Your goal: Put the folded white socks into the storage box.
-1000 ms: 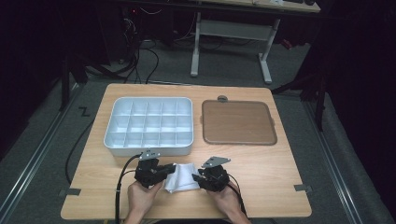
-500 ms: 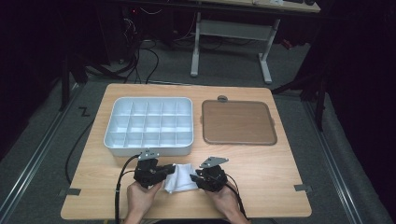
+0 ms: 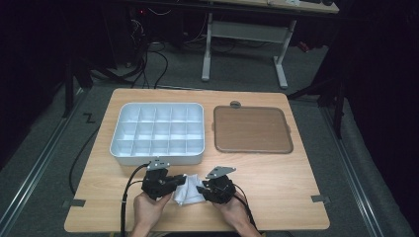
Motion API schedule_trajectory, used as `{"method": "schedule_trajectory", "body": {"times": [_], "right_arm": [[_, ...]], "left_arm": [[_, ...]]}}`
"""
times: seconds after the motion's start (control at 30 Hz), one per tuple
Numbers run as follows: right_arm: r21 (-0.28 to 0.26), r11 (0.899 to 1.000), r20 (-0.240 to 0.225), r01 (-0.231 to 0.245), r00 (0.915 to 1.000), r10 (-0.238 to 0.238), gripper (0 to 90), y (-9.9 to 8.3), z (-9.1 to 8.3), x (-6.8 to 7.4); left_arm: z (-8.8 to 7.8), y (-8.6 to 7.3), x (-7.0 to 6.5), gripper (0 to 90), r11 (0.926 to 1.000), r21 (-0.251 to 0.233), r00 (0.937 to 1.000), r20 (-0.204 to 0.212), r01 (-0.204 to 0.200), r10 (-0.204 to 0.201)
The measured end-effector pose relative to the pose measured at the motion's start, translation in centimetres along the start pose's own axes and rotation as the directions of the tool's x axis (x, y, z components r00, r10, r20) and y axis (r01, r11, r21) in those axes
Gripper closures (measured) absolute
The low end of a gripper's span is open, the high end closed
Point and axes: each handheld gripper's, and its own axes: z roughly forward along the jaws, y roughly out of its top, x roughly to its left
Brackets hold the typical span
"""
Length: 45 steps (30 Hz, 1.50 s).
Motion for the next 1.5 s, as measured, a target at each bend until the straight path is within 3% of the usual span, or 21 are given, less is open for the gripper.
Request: {"method": "schedule_trajectory", "body": {"times": [0.37,0.6,0.93,1.3,1.5], "right_arm": [[0.019,0.999,-0.015,0.039,0.9992,-0.038,69.6,0.8,0.6,0.6],[0.018,0.999,-0.028,0.045,0.9986,-0.044,69.6,1.0,0.9,0.7],[0.013,0.998,-0.023,0.054,0.9983,-0.053,67.3,1.0,0.7,0.8],[-0.020,0.999,-0.023,0.031,0.9992,-0.032,59.6,0.9,-1.1,0.6],[-0.092,0.996,-0.024,-0.012,0.9997,0.010,63.9,0.1,-3.1,-0.2]], "left_arm": [[0.8,0.2,-0.7,85.3,0.9999,0.014,0.9998,0.019,-0.003,0.003],[1.5,-0.1,-1.3,85.3,0.9993,0.023,0.9995,0.017,-0.028,0.028],[1.9,-0.3,-0.9,85.2,0.9984,0.043,0.9993,0.013,-0.035,0.035],[1.7,-0.2,-0.9,85.3,0.9985,0.042,0.9994,0.010,-0.034,0.034],[1.6,-0.2,-0.7,85.3,0.9987,0.043,0.9996,0.004,-0.027,0.026]]}}
